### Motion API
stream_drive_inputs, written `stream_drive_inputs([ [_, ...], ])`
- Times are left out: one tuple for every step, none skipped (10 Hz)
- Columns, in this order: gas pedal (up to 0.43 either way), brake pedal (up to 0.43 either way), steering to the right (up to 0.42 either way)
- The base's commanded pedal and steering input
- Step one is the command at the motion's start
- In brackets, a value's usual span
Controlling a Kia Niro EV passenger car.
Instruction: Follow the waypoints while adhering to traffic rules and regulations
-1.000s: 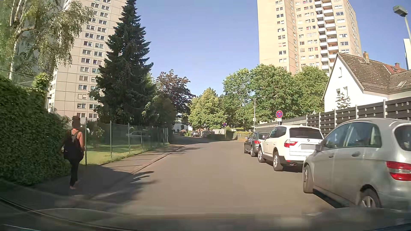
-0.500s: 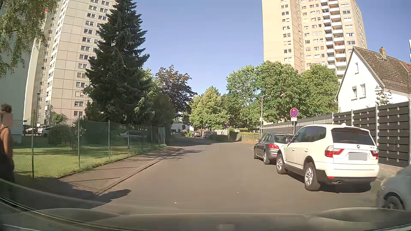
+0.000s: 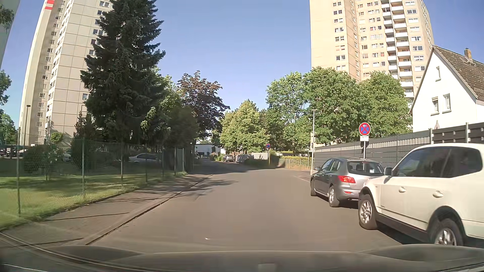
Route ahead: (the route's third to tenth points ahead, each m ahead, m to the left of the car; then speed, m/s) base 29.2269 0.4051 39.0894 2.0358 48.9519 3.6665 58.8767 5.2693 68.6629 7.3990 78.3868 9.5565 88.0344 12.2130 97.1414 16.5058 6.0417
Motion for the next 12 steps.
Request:
stream_drive_inputs([
  [0.0, 0.0, 0.01],
  [0.0, 0.0, 0.01],
  [0.0, 0.0, 0.01],
  [0.0, 0.0, 0.01],
  [0.0, 0.0, 0.01],
  [0.0, 0.0, 0.01],
  [0.0, 0.0, 0.01],
  [0.0, 0.0, 0.01],
  [0.0, 0.0, 0.01],
  [0.0, 0.0, 0.012],
  [0.0, 0.0, 0.017],
  [0.0, 0.0, 0.022],
])
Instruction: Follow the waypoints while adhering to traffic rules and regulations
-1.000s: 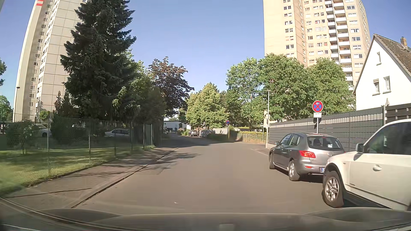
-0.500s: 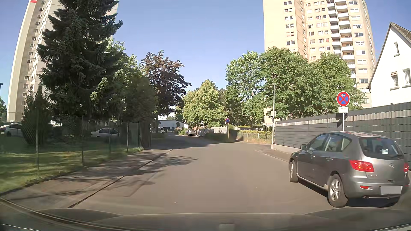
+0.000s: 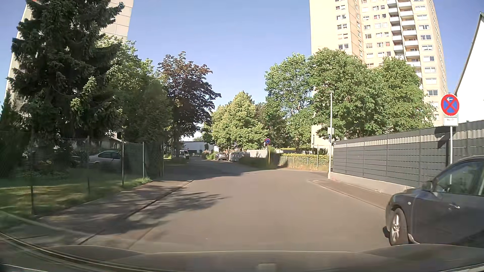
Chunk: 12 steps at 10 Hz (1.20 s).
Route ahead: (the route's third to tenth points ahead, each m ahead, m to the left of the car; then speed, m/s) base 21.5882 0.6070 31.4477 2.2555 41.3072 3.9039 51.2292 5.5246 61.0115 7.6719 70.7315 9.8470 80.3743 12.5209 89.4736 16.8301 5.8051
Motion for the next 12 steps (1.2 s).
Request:
stream_drive_inputs([
  [0.0, 0.0, 0.024],
  [0.0, 0.0, 0.031],
  [0.0, 0.006, 0.044],
  [0.0, 0.024, 0.06],
  [0.0, 0.098, 0.078],
  [0.0, 0.116, 0.092],
  [0.0, 0.146, 0.109],
  [0.0, 0.165, 0.126],
  [0.0, 0.171, 0.139],
  [0.0, 0.171, 0.152],
  [0.0, 0.171, 0.157],
  [0.0, 0.177, 0.16],
])
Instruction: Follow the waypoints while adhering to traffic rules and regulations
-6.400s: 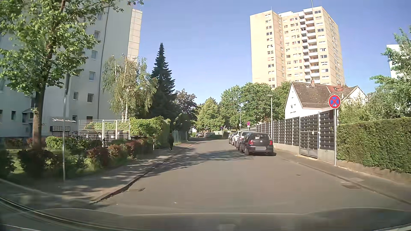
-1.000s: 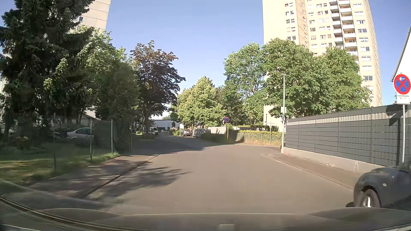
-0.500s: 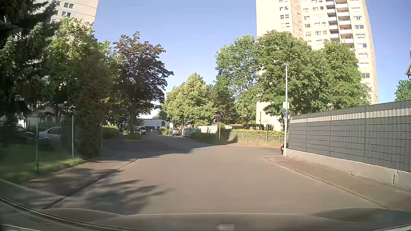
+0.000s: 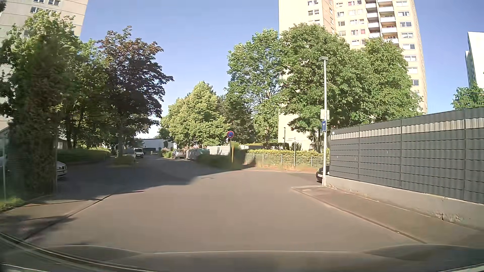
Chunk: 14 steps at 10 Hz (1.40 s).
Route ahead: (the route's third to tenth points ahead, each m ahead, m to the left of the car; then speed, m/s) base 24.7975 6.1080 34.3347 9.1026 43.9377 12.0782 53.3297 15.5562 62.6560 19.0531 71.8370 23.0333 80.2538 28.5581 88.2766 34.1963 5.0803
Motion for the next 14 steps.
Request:
stream_drive_inputs([
  [0.0, 0.177, 0.159],
  [0.0, 0.183, 0.152],
  [0.0, 0.183, 0.139],
  [0.0, 0.189, 0.121],
  [0.0, 0.195, 0.099],
  [0.0, 0.201, 0.08],
  [0.0, 0.201, 0.053],
  [0.0, 0.22, 0.027],
  [0.0, 0.226, -0.001],
  [0.0, 0.232, -0.035],
  [0.0, 0.232, -0.067],
  [0.0, 0.238, -0.094],
  [0.0, 0.238, -0.113],
  [0.0, 0.238, -0.136],
])
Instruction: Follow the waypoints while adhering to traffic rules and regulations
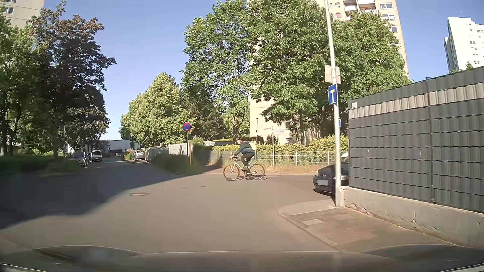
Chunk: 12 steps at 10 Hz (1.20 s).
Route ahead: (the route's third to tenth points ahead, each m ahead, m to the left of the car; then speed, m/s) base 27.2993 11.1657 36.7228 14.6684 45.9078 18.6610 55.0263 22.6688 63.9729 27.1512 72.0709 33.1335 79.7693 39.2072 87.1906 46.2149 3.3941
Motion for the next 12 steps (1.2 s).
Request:
stream_drive_inputs([
  [0.0, 0.238, -0.163],
  [0.0, 0.232, -0.191],
  [0.0, 0.226, -0.214],
  [0.0, 0.213, -0.239],
  [0.0, 0.213, -0.26],
  [0.0, 0.207, -0.276],
  [0.0, 0.207, -0.293],
  [0.0, 0.207, -0.302],
  [0.0, 0.201, -0.311],
  [0.0, 0.195, -0.314],
  [0.0, 0.189, -0.315],
  [0.0, 0.171, -0.315],
])
